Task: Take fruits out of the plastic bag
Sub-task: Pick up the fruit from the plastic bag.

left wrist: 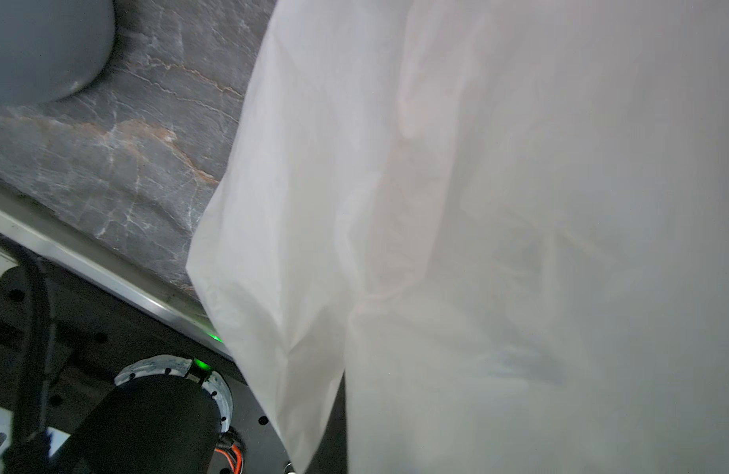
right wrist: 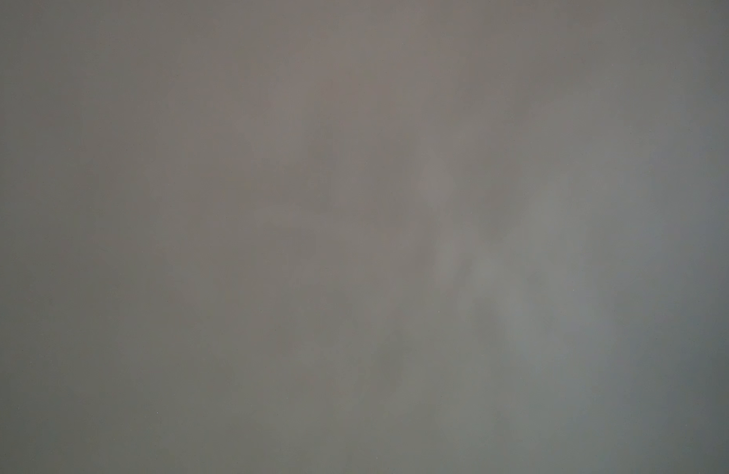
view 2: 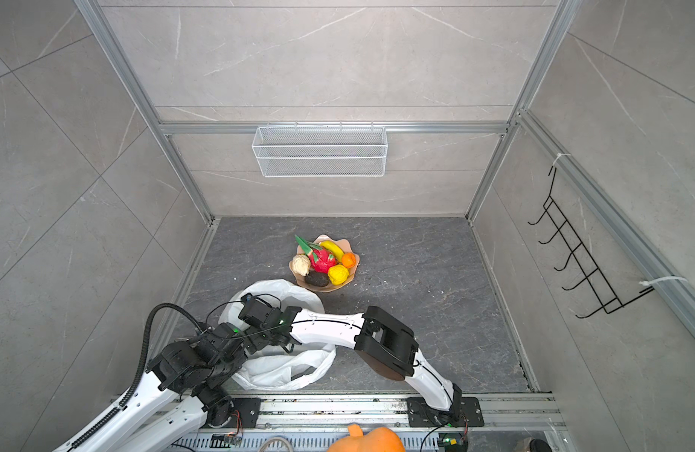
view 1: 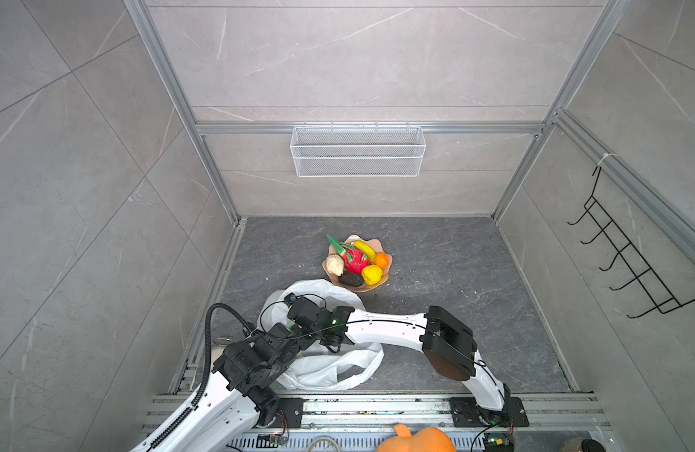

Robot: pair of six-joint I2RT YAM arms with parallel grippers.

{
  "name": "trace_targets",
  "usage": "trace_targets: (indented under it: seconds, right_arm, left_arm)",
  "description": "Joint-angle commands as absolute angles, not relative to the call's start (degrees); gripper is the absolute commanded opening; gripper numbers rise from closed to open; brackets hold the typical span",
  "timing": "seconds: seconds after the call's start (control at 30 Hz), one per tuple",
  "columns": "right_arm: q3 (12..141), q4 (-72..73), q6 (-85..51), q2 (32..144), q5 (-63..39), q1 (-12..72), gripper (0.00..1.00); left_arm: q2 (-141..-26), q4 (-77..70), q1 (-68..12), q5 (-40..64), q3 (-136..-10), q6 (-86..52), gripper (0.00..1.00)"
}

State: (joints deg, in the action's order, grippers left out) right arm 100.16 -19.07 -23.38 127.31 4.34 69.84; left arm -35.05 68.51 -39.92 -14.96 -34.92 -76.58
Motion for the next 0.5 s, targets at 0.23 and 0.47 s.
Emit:
trace_targets:
  seconds: [0.23, 0.47]
  right_arm:
    - [106.52, -27.38, -28.7, 134.53, 4.44, 69.77, 0.92]
    - [108.15, -27.8, -29.8, 136.09, 4.02, 69.17, 0.75]
  left_arm:
    - [-33.31, 71.8, -40.17, -17.4, -35.29, -77.78, 0.0]
    - [-33.3, 71.81, -40.17, -17.33, -35.27, -77.78, 0.0]
